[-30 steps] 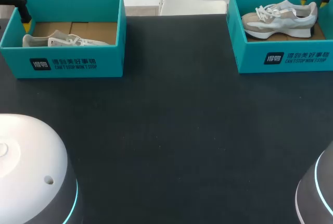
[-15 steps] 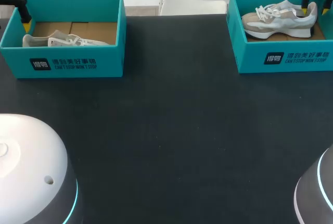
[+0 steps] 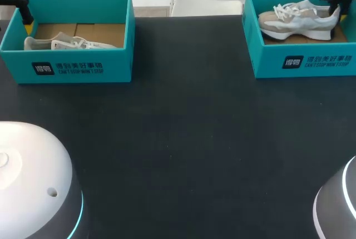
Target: Take the shoe out of the shoebox, open the shoe tongue, remove and reinsert the insole, then place the shoe into the shoebox
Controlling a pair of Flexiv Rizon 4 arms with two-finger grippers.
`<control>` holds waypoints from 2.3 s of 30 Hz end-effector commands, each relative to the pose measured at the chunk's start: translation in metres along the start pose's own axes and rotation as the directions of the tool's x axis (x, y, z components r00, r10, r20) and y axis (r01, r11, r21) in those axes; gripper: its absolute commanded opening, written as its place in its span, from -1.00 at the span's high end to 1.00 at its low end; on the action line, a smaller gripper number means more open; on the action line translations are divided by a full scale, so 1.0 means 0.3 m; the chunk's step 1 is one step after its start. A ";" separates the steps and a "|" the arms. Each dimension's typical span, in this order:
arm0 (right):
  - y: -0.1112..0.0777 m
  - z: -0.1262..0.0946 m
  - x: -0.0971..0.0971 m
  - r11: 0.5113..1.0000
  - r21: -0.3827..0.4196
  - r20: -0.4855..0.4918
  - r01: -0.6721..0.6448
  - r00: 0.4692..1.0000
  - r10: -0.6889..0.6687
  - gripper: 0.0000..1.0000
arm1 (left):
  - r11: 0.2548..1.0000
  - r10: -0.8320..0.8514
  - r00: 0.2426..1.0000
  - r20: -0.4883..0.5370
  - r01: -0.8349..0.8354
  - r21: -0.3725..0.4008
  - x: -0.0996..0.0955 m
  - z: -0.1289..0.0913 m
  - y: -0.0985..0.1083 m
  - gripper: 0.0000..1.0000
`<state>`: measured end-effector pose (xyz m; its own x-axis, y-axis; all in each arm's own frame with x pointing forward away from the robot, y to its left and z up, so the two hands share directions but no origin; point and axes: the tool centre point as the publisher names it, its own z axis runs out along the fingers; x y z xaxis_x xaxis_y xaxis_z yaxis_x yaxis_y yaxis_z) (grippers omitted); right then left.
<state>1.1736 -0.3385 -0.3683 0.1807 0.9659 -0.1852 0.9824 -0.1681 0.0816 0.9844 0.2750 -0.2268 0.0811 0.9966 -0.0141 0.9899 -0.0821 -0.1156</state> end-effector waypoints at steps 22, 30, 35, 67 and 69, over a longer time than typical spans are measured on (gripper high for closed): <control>-0.221 -0.696 -0.106 0.988 -0.123 0.041 0.088 0.996 -0.084 1.00 | 1.000 0.000 1.000 -0.001 0.000 -0.003 0.000 0.001 -0.003 -1.00; -0.295 -0.854 -0.029 0.984 -0.155 0.082 0.091 0.993 -0.079 1.00 | 1.000 0.000 1.000 -0.001 0.000 -0.003 0.000 0.001 -0.003 -1.00; -0.295 -0.854 -0.029 0.984 -0.155 0.082 0.091 0.993 -0.079 1.00 | 1.000 0.000 1.000 -0.001 0.000 -0.003 0.000 0.001 -0.003 -1.00; -0.815 -0.833 0.318 0.991 -0.024 0.295 0.134 0.948 -0.122 1.00 | 1.000 0.000 1.000 -0.001 0.000 -0.003 0.000 0.001 -0.003 -1.00; -0.860 -0.834 0.356 0.992 -0.030 0.300 0.122 0.948 -0.108 1.00 | 1.000 0.000 1.000 -0.001 0.000 -0.003 0.000 0.001 -0.003 -1.00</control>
<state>0.9534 -0.1586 -0.1605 0.0684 0.8973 -0.4361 0.9973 -0.0735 0.0053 0.9843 0.2751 -0.2268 0.0809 0.9966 -0.0142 0.9899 -0.0820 -0.1156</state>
